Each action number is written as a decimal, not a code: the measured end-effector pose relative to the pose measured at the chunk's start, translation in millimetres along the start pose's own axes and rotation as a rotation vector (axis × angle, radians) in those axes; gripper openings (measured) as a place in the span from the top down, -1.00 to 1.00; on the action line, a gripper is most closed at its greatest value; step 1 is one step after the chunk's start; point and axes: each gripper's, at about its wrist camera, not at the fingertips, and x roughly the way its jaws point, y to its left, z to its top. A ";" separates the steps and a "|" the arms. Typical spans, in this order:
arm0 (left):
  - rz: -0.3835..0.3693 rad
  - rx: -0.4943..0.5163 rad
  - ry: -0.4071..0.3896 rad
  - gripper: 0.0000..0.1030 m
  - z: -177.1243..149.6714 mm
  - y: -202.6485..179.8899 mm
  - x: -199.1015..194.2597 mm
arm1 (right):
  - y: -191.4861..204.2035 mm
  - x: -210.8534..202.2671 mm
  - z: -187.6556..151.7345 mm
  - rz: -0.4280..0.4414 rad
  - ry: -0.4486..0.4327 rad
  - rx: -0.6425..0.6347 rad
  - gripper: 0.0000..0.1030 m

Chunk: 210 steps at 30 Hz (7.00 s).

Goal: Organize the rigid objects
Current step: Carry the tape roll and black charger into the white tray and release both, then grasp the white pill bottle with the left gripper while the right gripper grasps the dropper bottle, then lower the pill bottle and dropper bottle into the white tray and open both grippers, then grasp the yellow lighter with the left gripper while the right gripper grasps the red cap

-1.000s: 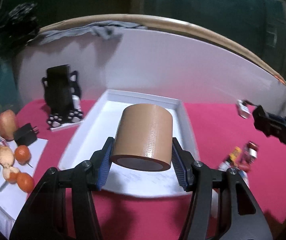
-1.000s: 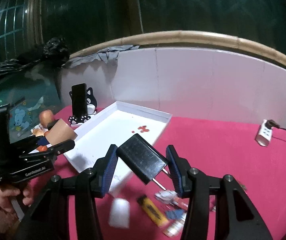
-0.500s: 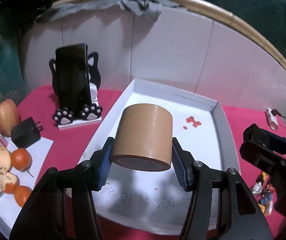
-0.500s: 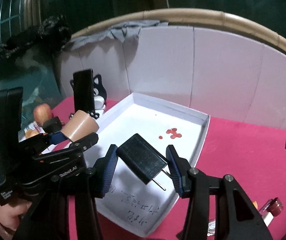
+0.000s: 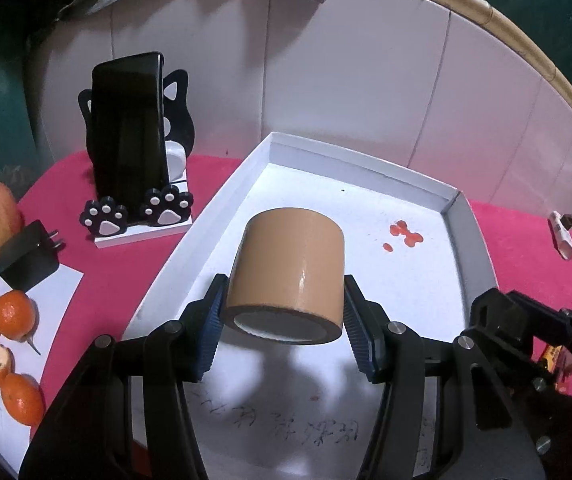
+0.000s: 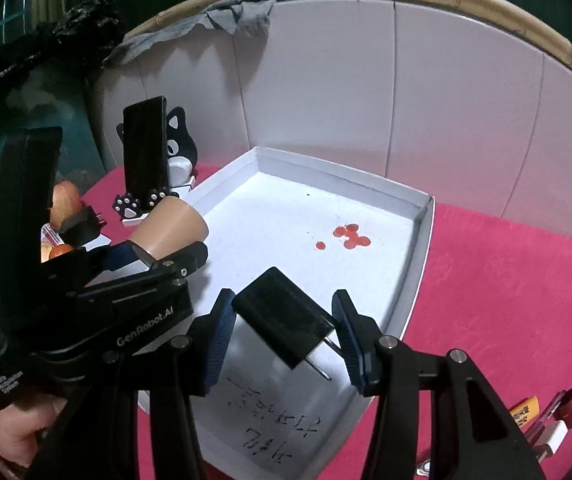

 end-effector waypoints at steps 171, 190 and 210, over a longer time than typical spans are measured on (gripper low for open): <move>-0.458 0.511 0.154 -0.78 -101.4 -201.9 -43.2 | -265.8 -145.5 -154.7 -0.255 -0.144 0.569 -1.00; -0.504 0.698 0.239 -0.47 -136.5 -195.0 -60.1 | -254.6 -62.1 -107.6 -0.161 0.067 0.203 0.09; -0.499 0.671 0.183 0.54 -144.4 -189.9 -70.8 | -248.1 -146.2 -158.6 -0.097 -0.079 0.379 0.43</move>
